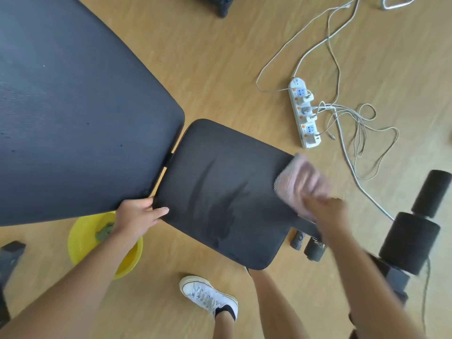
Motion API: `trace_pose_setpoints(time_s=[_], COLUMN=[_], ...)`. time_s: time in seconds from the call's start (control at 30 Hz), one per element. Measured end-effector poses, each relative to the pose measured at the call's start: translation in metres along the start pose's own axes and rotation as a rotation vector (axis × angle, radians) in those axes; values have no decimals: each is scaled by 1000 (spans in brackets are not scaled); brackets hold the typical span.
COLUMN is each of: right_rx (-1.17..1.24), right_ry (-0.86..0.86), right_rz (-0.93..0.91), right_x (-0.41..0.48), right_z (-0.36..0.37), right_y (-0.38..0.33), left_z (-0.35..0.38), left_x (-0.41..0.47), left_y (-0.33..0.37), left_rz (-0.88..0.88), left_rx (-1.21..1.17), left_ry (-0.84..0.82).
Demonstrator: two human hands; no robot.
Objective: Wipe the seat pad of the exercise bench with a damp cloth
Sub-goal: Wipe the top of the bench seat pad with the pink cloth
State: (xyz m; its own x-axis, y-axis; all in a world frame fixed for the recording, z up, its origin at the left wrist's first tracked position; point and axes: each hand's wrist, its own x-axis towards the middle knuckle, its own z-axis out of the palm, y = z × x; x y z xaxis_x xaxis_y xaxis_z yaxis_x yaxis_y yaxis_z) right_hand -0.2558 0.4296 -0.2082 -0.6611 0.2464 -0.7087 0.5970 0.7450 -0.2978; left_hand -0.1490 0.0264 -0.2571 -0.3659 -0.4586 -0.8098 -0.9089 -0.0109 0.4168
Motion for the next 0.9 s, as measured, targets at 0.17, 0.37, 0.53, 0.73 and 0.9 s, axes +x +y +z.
trace_pose_setpoints(time_s=[0.17,0.37,0.53,0.73,0.9], right_rx=[195,434,626,1088,1099], right_ry=[-98,259,128,36,-257], right_rz=[364,254,477,681,598], right_x=[-123,-51,-131,-155,-172], right_z=[102,61,134,148,190], right_y=[55,25,42,21,-66], left_z=[-2,-4,-6,-6,-9], left_x=[-2,-3,-7,-8,-12], left_y=[-1,1,4,3,5], left_rz=[30,52,68,86,86], left_rx=[31,54,105,147,194], left_ry=[9,-10,5,2,5])
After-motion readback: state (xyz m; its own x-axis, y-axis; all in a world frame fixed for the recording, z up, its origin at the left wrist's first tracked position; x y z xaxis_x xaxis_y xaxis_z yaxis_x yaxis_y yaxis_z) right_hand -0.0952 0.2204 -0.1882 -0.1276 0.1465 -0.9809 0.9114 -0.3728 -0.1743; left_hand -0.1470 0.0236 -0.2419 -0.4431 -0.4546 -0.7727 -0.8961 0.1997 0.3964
